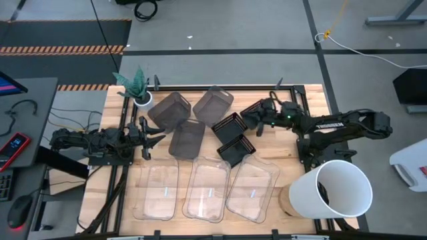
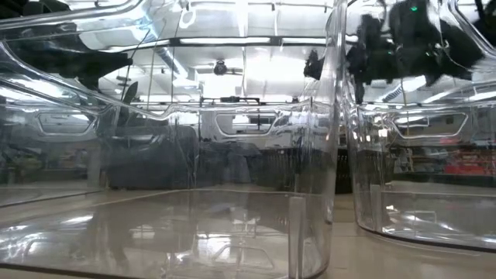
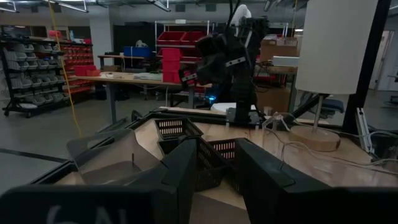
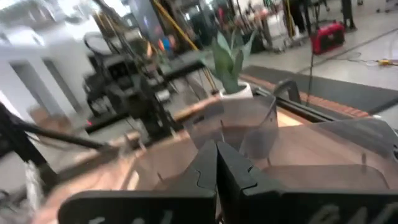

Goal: Stack baskets by color
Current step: Stack the right transparent bin on top of the middle transparent bin

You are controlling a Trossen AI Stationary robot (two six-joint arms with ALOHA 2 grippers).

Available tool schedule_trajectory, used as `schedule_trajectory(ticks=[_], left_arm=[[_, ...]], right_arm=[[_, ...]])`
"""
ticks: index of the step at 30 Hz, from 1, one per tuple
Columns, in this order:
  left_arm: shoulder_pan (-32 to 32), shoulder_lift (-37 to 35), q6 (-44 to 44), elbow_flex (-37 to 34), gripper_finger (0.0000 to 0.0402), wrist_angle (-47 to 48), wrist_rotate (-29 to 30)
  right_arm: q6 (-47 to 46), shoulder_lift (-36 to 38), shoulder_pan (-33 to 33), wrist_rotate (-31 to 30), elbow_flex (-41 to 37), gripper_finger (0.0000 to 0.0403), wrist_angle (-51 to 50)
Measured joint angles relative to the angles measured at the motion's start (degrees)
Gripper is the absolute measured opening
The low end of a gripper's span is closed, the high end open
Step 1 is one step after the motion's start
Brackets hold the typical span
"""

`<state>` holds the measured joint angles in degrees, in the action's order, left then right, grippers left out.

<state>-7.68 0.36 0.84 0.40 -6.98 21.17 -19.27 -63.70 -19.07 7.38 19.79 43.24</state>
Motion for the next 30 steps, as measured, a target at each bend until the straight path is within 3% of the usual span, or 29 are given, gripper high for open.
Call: schedule_trajectory(ticks=[13,23,30], left_arm=[[0.0,0.0,0.0,0.0,0.0117,0.0,0.0],[0.0,0.0,0.0,0.0,0.0117,0.0,0.0],[0.0,0.0,0.0,0.0,0.0117,0.0,0.0]], right_arm=[[6.0,0.0,13.2,-16.9,13.0,0.0003,-21.4],[6.0,-1.2,19.5,-18.9,16.5,0.0004,-26.5],[8.1,-8.6,22.3,-18.9,23.3,0.0004,-27.7]])
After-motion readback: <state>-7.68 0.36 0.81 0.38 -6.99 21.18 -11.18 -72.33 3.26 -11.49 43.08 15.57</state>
